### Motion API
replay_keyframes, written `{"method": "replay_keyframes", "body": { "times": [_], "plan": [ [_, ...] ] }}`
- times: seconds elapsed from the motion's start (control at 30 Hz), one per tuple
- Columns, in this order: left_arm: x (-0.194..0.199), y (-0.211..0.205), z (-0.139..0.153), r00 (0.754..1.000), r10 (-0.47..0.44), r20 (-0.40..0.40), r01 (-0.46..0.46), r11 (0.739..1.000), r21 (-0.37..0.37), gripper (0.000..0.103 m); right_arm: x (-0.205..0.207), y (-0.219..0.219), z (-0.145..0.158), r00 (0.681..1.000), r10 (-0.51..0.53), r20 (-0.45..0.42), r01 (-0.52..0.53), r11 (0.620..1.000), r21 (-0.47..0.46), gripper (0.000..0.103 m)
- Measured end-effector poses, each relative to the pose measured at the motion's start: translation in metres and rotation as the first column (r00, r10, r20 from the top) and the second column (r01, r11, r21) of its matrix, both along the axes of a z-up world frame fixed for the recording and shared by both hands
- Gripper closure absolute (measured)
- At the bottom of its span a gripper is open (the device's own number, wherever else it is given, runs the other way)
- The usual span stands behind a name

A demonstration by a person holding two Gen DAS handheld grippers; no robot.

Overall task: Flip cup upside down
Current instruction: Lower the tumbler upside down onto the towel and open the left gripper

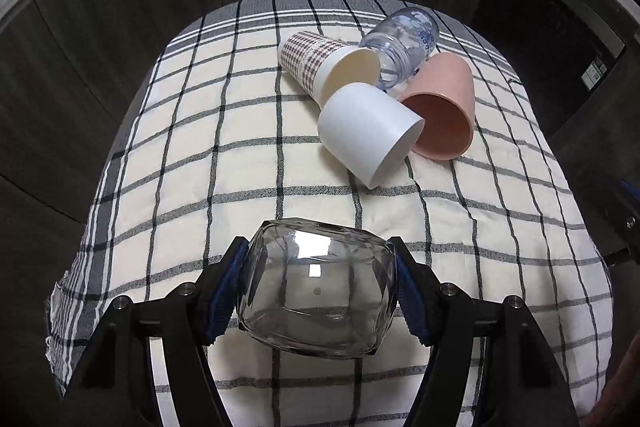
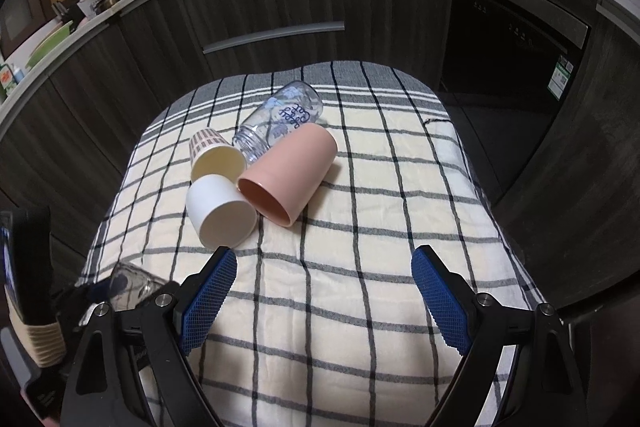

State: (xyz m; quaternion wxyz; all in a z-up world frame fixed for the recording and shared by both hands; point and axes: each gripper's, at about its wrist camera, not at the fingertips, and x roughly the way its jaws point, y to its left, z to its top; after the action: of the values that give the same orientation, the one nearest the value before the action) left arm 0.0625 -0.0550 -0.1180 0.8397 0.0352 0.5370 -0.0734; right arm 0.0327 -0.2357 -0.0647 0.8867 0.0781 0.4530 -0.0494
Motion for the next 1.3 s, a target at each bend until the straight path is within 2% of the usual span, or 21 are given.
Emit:
{"method": "replay_keyframes", "body": {
  "times": [0.13,0.23,0.27,0.53,0.87,1.3],
  "plan": [
    [-0.005,-0.003,0.0,1.0,-0.012,-0.002,0.012,1.0,0.022,0.035,0.0,-0.002,-0.001,1.0,-0.008,-0.004,0.008,1.0,-0.002,0.014],
    [-0.011,-0.003,0.006,0.999,-0.014,0.036,0.012,0.998,0.055,0.015,0.0,-0.002,0.0,1.0,-0.012,-0.001,0.012,1.0,-0.004,0.014],
    [-0.014,-0.003,0.01,0.998,-0.016,0.061,0.012,0.998,0.064,0.014,0.0,-0.002,0.001,1.0,-0.012,0.001,0.012,1.0,-0.004,0.014],
    [-0.023,0.002,0.034,0.99,-0.025,0.137,0.016,0.997,0.071,0.013,-0.008,0.003,0.012,0.999,-0.001,0.048,0.0,1.0,0.007,0.014],
    [-0.056,0.007,0.064,0.966,-0.051,0.254,0.031,0.996,0.08,0.006,-0.036,0.011,0.029,0.99,-0.011,0.142,0.012,1.0,-0.006,0.014],
    [-0.092,0.036,0.081,0.943,0.01,0.333,-0.001,1.0,-0.028,0.004,-0.079,0.037,0.048,0.967,0.016,0.254,0.002,0.997,-0.071,0.014]
  ]
}}
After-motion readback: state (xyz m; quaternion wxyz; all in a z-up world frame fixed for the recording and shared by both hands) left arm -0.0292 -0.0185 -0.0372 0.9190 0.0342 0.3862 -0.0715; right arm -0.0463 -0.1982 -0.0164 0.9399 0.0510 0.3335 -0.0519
